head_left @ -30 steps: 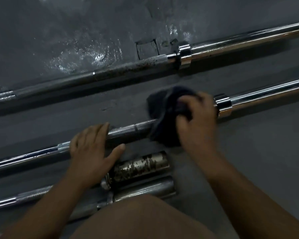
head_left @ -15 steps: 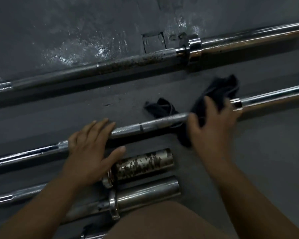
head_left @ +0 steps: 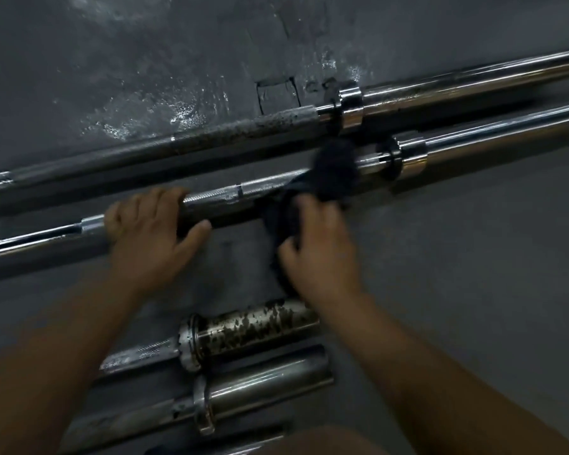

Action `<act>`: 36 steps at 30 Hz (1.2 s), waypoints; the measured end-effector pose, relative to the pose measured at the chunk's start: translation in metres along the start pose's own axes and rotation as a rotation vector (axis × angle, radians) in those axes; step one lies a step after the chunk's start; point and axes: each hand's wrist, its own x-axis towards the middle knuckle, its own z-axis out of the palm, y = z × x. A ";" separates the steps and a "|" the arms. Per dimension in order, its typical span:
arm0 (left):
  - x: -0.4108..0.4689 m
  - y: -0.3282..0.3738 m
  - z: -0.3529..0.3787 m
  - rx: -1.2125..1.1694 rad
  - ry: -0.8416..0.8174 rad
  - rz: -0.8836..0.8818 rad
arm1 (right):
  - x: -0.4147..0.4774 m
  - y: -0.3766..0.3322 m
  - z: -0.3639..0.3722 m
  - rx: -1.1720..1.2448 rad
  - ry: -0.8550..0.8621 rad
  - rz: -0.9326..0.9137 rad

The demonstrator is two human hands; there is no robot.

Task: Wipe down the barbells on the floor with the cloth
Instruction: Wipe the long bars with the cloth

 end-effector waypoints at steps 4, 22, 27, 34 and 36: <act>0.029 -0.017 -0.027 0.043 -0.058 0.061 | 0.013 -0.005 -0.019 0.142 -0.089 -0.361; -0.052 0.000 0.000 -0.057 -0.125 0.091 | 0.026 0.032 -0.041 0.133 0.252 0.327; -0.067 0.003 -0.003 -0.072 -0.151 0.096 | 0.002 -0.020 0.002 0.066 0.010 -0.149; -0.052 -0.010 -0.003 0.020 -0.174 0.128 | 0.030 0.047 -0.053 0.215 0.309 0.079; -0.044 -0.006 -0.006 0.066 -0.179 0.094 | 0.010 0.029 -0.024 0.094 0.226 0.078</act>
